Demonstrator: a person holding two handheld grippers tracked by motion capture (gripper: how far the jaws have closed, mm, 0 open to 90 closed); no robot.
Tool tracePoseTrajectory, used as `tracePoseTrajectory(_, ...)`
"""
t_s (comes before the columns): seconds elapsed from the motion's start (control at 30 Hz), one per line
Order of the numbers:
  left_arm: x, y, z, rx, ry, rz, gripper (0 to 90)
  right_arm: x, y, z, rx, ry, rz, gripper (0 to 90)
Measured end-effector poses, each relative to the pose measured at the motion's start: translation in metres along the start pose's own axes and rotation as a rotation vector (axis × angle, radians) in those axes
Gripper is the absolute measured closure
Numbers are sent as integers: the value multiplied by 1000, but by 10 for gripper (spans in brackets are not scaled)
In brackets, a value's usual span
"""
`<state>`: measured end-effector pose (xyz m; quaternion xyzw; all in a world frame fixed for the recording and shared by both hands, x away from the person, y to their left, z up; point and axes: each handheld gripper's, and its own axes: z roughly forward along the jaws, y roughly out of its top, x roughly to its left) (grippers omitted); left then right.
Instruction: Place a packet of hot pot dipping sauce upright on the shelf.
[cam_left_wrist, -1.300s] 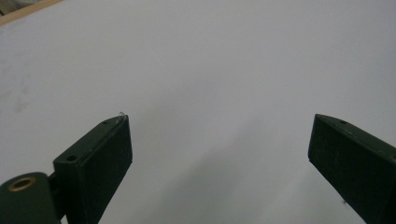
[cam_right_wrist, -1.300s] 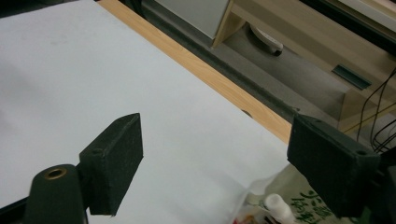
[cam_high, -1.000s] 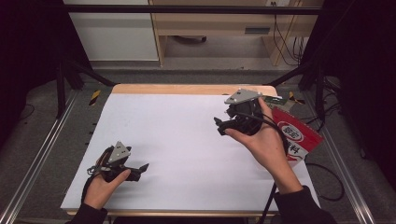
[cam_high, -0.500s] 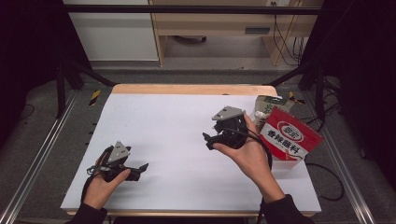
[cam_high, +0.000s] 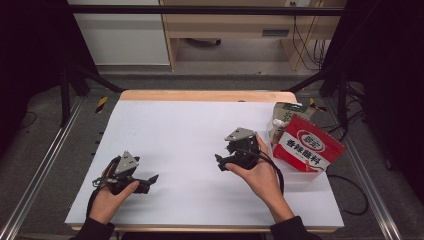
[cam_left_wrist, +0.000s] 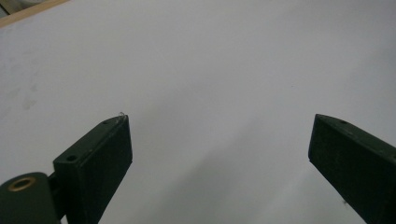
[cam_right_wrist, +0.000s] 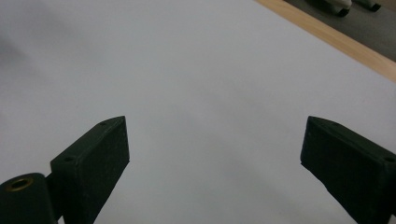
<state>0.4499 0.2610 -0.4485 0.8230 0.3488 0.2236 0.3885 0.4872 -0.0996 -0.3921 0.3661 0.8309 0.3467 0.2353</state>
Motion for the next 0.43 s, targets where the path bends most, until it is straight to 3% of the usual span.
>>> tracePoseTrajectory(0.23, 1, -1, 0, 0, 5, -6, 63, 9, -27, 28, -20, -7, 60, 90)
tracePoseTrajectory(0.3, 2, 0, 0, -1, 4, -6, 63, 11, -34, 31, -22, -6, 84, 91)
tracePoseTrajectory(0.43, 2, 0, 1, -4, 3, -8, 63, 14, -40, 31, -22, 4, 78, 79)
